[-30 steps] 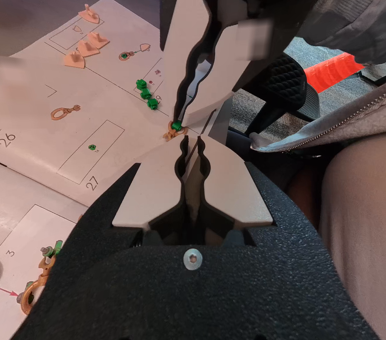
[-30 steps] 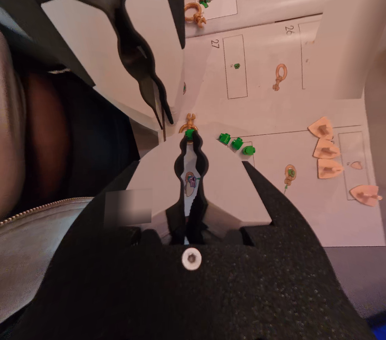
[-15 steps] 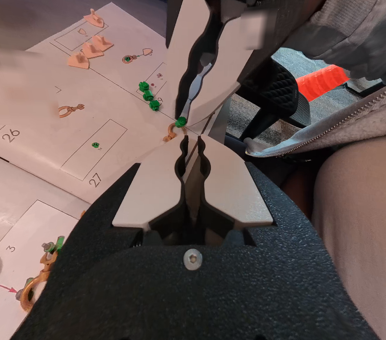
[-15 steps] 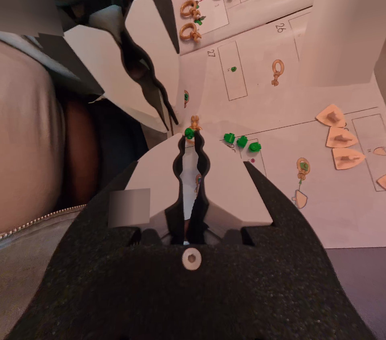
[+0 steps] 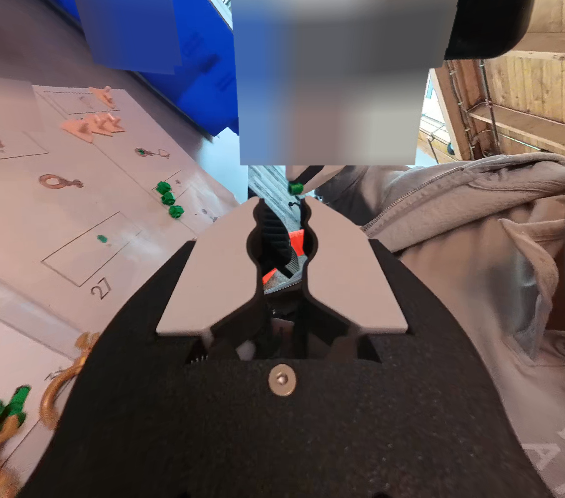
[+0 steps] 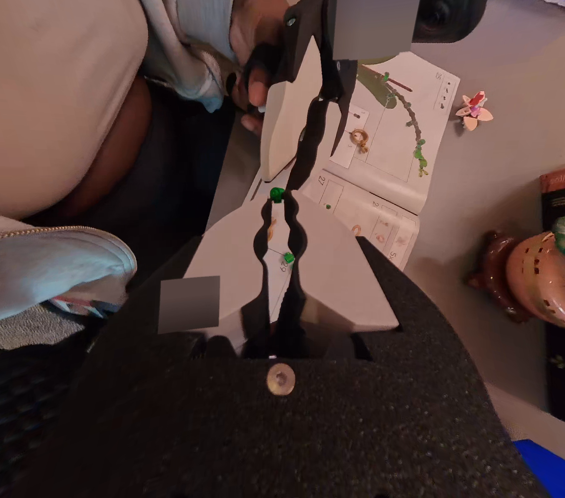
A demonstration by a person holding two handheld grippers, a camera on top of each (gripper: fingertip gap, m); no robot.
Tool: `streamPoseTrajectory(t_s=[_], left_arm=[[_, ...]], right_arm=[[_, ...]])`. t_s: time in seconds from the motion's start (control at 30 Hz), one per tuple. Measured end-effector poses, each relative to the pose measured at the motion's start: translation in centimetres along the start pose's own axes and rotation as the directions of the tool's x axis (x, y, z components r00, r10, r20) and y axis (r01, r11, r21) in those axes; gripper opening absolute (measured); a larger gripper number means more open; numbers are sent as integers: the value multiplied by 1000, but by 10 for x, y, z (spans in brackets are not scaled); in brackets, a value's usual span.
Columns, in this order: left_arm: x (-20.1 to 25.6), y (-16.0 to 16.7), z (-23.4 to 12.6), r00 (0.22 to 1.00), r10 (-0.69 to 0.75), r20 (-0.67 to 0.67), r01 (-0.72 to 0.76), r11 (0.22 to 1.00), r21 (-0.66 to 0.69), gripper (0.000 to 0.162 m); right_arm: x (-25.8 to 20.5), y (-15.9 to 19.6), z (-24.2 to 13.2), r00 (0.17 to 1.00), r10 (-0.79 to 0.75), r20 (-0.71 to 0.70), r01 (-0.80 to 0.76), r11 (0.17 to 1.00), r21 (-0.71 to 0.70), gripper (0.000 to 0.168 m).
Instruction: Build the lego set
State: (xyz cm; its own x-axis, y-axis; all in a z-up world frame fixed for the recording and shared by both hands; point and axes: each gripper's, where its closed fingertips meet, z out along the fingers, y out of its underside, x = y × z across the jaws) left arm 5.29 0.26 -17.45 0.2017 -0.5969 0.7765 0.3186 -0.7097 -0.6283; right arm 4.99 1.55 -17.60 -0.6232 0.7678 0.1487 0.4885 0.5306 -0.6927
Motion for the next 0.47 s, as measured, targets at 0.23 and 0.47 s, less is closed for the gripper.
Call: streamPoseTrajectory(t_s=[0.23, 0.47], left_arm=[[9, 4, 9, 999, 29, -46, -29, 1000, 2, 8], [25, -46, -20, 971, 2, -240, 100, 906, 412, 7]], right_arm=[[-5, -1, 5, 989, -115, 90, 125, 986, -109, 8], [39, -26, -8, 964, -10, -266, 23, 999, 43, 21]])
